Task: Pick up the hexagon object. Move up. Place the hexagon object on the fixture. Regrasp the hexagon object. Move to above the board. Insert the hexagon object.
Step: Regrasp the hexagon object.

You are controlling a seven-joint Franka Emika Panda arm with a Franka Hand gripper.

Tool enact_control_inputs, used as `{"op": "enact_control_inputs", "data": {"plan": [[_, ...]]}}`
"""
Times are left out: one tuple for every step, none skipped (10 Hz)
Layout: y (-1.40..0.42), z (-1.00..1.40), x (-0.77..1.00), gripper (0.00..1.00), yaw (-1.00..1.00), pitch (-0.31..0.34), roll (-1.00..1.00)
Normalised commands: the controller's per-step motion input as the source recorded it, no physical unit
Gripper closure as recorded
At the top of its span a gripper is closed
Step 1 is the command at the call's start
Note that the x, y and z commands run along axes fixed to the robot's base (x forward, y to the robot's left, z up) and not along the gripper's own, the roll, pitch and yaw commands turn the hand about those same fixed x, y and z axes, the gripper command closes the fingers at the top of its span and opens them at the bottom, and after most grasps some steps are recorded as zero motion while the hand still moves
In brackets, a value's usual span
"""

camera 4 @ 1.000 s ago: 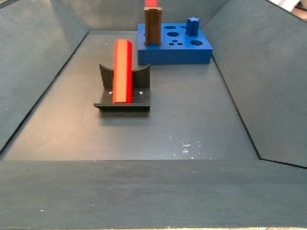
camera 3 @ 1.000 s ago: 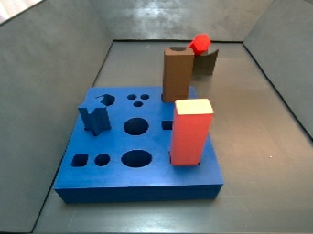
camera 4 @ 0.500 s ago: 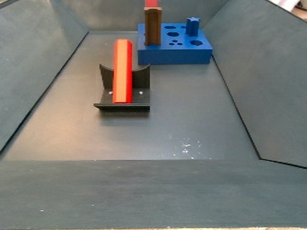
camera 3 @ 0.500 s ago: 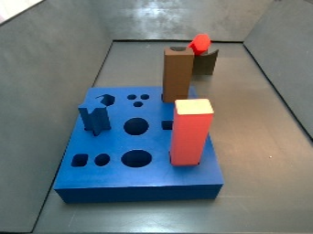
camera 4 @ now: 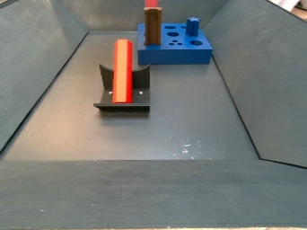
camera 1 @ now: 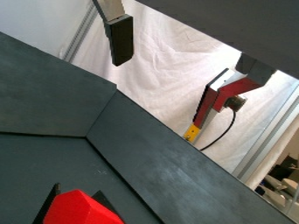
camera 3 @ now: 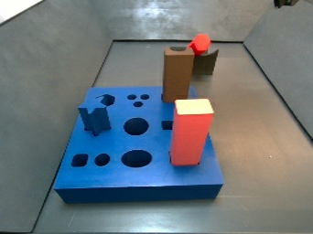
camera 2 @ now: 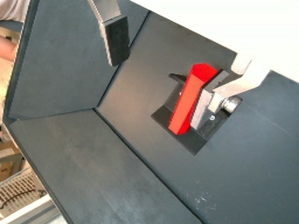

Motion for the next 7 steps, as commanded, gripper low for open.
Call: {"op": "enact_control_inputs", "data": {"plan": [[0.05,-1.0,0.04,0.0,0.19,-0.01,0.08],[0.05,-1.0,0.04,0.0,0.16,-0.013,0.08],[0.04,-1.0,0.05,0.0,0.14,-0.045,0.08],[0.04,-1.0,0.06,0.0,0.11,-0.086,0.07],[0.04,-1.0,0.06,0.0,0.09,-0.104,0.07],[0.03,-1.0,0.07,0.0,0.05,-0.117,0.07],[0.03,-1.0,0.07,0.0,0.02,-0.121,0.08]]}}
